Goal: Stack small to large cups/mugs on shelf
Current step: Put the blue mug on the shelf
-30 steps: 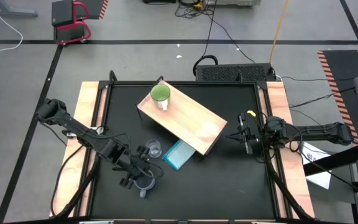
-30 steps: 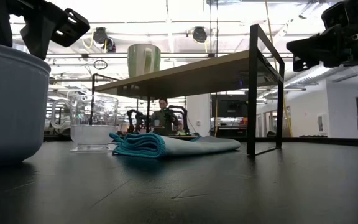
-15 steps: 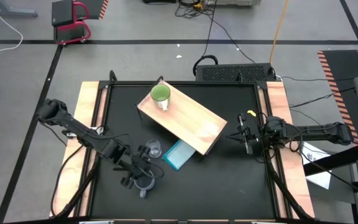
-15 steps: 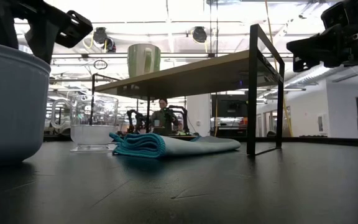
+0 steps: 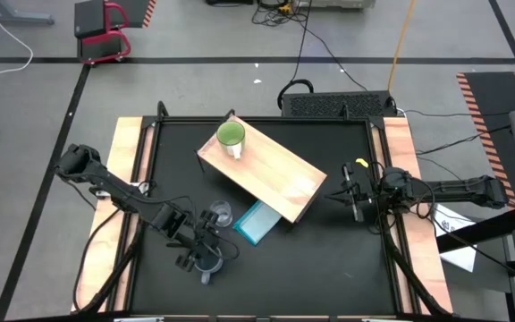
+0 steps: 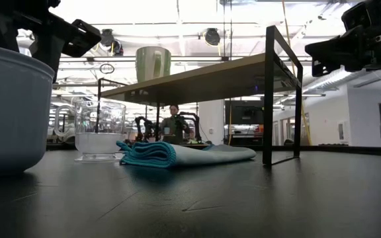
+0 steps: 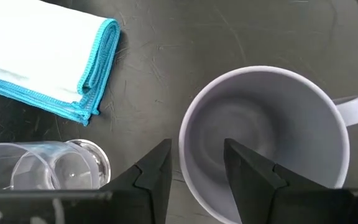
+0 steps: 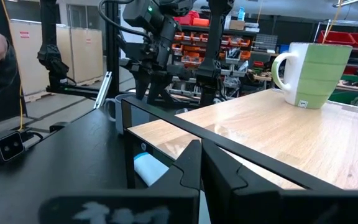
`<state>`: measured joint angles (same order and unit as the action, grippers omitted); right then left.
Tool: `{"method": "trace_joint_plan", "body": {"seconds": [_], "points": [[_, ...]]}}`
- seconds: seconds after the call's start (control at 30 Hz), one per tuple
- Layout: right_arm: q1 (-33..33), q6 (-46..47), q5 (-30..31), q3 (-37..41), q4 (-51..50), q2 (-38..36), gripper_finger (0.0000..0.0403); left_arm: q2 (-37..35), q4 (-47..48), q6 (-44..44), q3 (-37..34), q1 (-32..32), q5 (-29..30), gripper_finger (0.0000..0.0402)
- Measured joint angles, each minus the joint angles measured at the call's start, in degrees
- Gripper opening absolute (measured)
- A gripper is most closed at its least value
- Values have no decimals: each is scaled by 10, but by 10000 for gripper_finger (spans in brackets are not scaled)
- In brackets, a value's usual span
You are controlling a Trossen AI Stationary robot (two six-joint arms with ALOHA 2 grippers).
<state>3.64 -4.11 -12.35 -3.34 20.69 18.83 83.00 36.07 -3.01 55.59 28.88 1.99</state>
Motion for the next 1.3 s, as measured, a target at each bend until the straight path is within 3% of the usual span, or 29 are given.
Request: {"method": "trace_joint_plan", "body": {"seconds": [0.57, 0.8, 1.3], "points": [[0, 0, 0, 0, 0, 0, 0, 0, 1, 10, 0, -11, 11, 147], [0, 0, 0, 0, 0, 0, 0, 0, 1, 10, 0, -11, -19, 143], [0, 4, 0, 0, 0, 0, 0, 0, -1, 15, 0, -11, -19, 31]]}}
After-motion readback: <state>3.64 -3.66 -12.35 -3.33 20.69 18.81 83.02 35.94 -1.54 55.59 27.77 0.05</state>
